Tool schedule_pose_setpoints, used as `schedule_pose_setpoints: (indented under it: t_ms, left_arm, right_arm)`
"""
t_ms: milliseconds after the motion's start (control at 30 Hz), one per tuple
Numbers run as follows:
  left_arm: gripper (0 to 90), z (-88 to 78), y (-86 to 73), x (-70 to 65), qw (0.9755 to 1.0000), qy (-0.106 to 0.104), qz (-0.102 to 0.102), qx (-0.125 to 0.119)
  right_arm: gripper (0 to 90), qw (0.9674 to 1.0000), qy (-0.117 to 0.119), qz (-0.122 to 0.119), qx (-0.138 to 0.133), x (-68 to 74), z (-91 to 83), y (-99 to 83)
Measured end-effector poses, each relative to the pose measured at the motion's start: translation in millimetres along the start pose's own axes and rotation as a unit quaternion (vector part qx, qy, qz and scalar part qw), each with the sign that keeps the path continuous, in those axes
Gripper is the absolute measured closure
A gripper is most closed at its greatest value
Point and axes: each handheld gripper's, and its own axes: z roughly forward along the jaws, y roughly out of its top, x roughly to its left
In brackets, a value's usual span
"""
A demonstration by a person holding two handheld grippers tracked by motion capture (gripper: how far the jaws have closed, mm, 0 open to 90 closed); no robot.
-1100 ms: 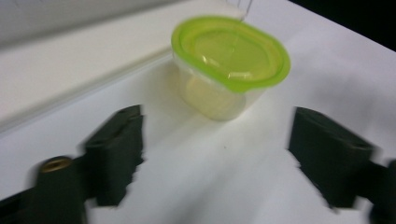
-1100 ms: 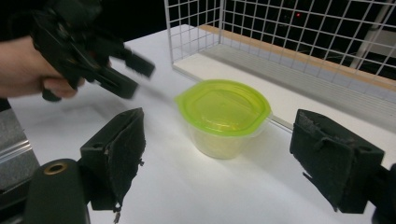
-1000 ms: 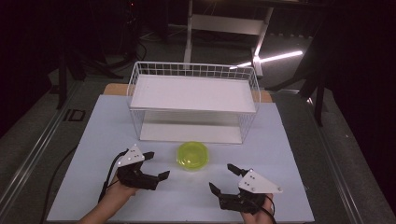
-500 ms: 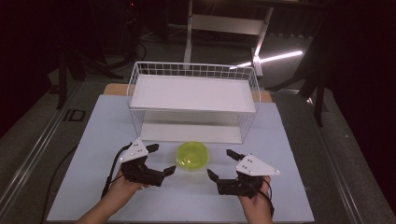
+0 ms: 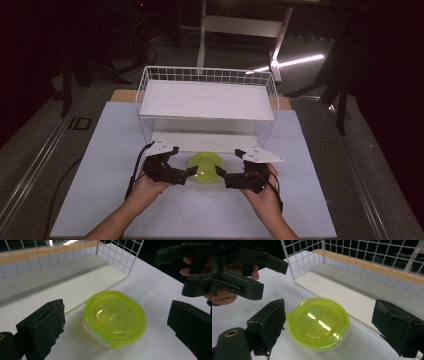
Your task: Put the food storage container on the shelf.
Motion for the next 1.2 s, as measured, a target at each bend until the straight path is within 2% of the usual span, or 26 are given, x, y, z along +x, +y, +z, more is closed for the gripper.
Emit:
schedule_pose_setpoints:
  t_ms: [67, 167, 233, 300, 400, 467, 567, 600, 667, 733, 800, 833, 933, 967, 1000, 1033, 1133, 1200]
  left_arm:
    - [3.0, 4.7, 1.1, 1.8, 1.0, 0.001, -0.002, 0.009]
    - [6.0, 9.6, 0.0, 4.7, 0.9998, 0.003, -0.007, 0.017]
    - [8.3, 12.8, -0.7, 7.5, 0.9995, 0.008, -0.013, 0.028]
    - [16.4, 14.7, -1.6, 9.7, 0.9991, 0.018, -0.024, 0.031]
    - [20.3, 17.6, -5.0, 15.1, 0.9982, 0.022, -0.04, 0.039]
    - [21.6, 19.5, -8.3, 18.7, 0.9971, 0.024, -0.056, 0.046]
    - [27.6, 21.5, -11.4, 20.2, 0.9961, 0.029, -0.064, 0.053]
    - [27.6, 23.0, -13.4, 21.0, 0.9951, 0.034, -0.072, 0.058]
    - [34.5, 25.6, -16.0, 22.1, 0.9936, 0.033, -0.088, 0.063]
    - [36.7, 28.7, -18.6, 23.1, 0.9919, 0.036, -0.102, 0.067]
    - [39.6, 31.6, -21.5, 24.7, 0.9902, 0.034, -0.113, 0.075]
    - [39.8, 32.6, -22.8, 25.4, 0.9896, 0.034, -0.117, 0.076]
    - [44.8, 34.7, -24.9, 26.1, 0.9886, 0.028, -0.125, 0.079]
    - [44.8, 36.5, -26.7, 27.1, 0.9875, 0.021, -0.134, 0.081]
    - [50.1, 37.1, -27.2, 27.2, 0.9871, 0.021, -0.136, 0.082]
    - [50.1, 38.0, -28.1, 27.4, 0.9866, 0.018, -0.139, 0.084]
    - [57.0, 38.4, -29.6, 25.6, 0.9864, 0.005, -0.142, 0.083]
    - [61.0, 38.4, -29.4, 25.2, 0.9863, 0.001, -0.143, 0.083]
  right_arm:
    - [14.4, 1.0, -0.004, 0.004, 0.002, -3.6, 4.0, -0.5]
    - [20.9, 0.9999, -0.008, 0.013, 0.006, -10.0, 8.5, -2.3]
    - [24.2, 0.9996, -0.007, 0.026, 0.008, -13.7, 10.4, -4.5]
    - [27.7, 0.999, -0.015, 0.039, 0.018, -17.0, 12.3, -7.2]
    - [33.4, 0.9977, -0.027, 0.057, 0.028, -19.7, 14.4, -12.6]
    - [37.2, 0.9964, -0.022, 0.072, 0.038, -22.4, 17.8, -16.5]
    - [40.1, 0.9953, -0.025, 0.079, 0.051, -23.1, 21.7, -19.3]
    - [41.6, 0.9944, -0.025, 0.085, 0.057, -23.3, 24.8, -21.1]
    - [44.5, 0.9917, -0.026, 0.1, 0.077, -24.8, 34.0, -24.5]
    - [46.6, 0.991, -0.027, 0.102, 0.082, -25.4, 35.9, -25.0]
    - [48.4, 0.9884, -0.018, 0.126, 0.082, -27.6, 38.5, -26.1]
    - [50.6, 0.988, -0.018, 0.13, 0.082, -28.4, 39.3, -26.3]
    - [53.9, 0.9863, -0.017, 0.138, 0.088, -29.0, 40.5, -26.6]
    - [55.0, 0.9853, -0.014, 0.144, 0.09, -29.5, 41.3, -27.0]
    - [57.7, 0.9817, -0.013, 0.158, 0.105, -29.9, 43.9, -28.3]
    - [57.7, 0.9817, -0.013, 0.158, 0.105, -29.9, 43.9, -28.3]
    - [59.9, 0.9781, -0.005, 0.176, 0.111, -31.2, 46.2, -30.7]
    - [62.3, 0.9771, -0.003, 0.179, 0.115, -29.9, 46.8, -31.1]
